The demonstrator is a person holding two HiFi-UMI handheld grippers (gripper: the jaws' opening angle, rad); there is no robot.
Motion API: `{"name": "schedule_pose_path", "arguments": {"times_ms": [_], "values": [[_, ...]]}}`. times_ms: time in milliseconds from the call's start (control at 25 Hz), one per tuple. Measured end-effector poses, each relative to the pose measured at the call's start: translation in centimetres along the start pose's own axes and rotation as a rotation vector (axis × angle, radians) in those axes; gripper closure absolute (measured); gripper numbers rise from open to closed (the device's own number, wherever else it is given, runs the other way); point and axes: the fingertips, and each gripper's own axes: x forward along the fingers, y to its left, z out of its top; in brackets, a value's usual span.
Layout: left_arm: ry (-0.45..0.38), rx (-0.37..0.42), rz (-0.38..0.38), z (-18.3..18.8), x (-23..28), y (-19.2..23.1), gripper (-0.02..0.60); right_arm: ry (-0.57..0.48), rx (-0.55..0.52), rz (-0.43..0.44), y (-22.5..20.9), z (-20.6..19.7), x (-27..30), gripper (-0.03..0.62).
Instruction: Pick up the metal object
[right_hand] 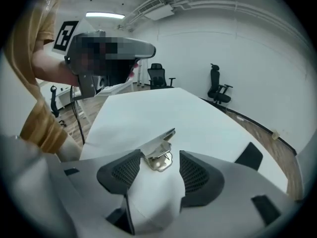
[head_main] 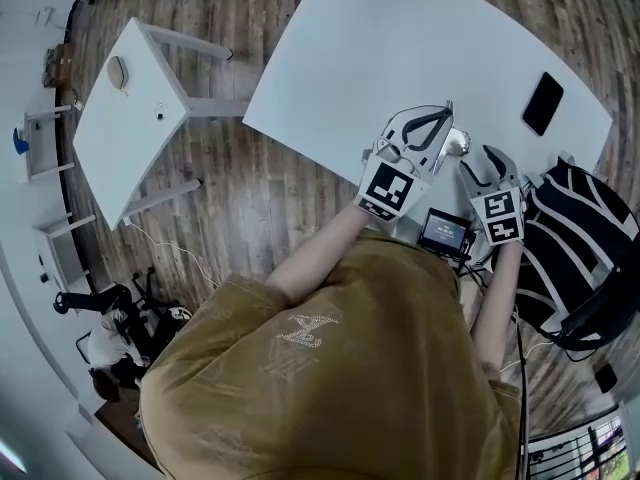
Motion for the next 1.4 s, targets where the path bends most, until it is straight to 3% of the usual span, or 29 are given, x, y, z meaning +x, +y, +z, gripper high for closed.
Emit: {"name": "schedule_pose_path", "arguments": {"times_ms": [240,600,880,1400], "values": [[0.007,-0.007,-0.012,-0.2,0.8,1.1,0.575,0.132,-0.108,0.054,0.1,-1.8,2.1,0.324],[0.006,-0.037,-0.011,-0.6,1.4,2.5,0.575,0.275,-0.319,0.122,0.0,-2.4,4.4,0.310],[0.012,-0.061,-0.012,-1.1,1.4,3.1,0.575,0.324,-0.369,0.237,0.7,-2.4,5.4,0.309],[0.023,-0.118,-0.038,-2.1,2.1,3.6,0.575,0.355,-0.585,0.275,1.6,-1.1,7.0,0.307]]}}
